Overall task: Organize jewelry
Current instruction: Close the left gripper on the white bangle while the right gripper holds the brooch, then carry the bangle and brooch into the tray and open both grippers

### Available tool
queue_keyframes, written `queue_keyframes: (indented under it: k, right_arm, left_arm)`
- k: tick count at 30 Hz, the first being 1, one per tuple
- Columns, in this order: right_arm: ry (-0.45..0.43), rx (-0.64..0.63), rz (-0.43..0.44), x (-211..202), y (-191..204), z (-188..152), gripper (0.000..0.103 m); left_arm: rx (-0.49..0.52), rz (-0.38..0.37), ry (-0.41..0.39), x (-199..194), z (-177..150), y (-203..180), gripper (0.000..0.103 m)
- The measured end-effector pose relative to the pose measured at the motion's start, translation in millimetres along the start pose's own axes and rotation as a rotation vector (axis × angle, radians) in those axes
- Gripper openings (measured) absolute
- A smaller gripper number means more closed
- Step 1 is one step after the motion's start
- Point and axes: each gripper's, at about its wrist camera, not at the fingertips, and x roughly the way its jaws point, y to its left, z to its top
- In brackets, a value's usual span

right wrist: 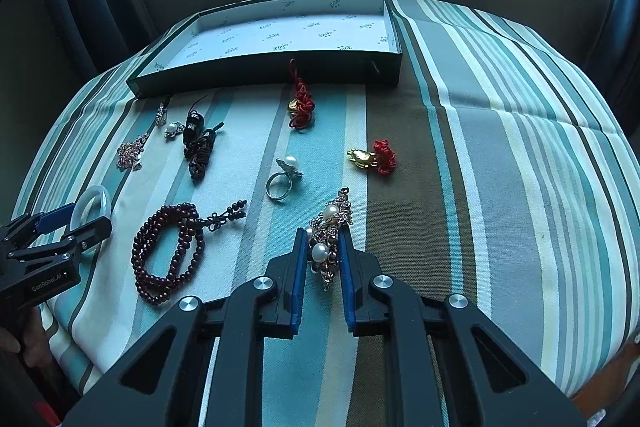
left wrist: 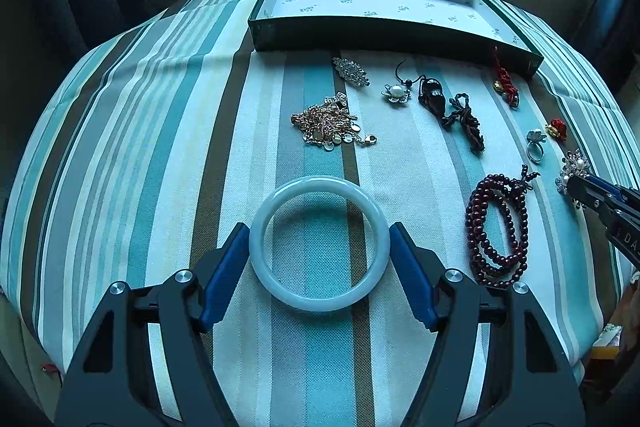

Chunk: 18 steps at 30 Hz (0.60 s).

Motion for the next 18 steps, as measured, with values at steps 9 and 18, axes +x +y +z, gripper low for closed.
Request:
queue_keyframes:
  k: [9,18]
  right_arm:
    - [-0.02,0.007,-0.013,-16.6,-7.3,-1.7,0.016]
    - [-0.076,-0.006,-0.01,-33.7,-7.1,18.3,0.016]
  left_arm:
    - [-0.008,0.009,-0.012,-3.1,2.4,5.1,0.07]
    - [-0.007,0.015,-0.06,-13.4,23.1,7.9,0.07]
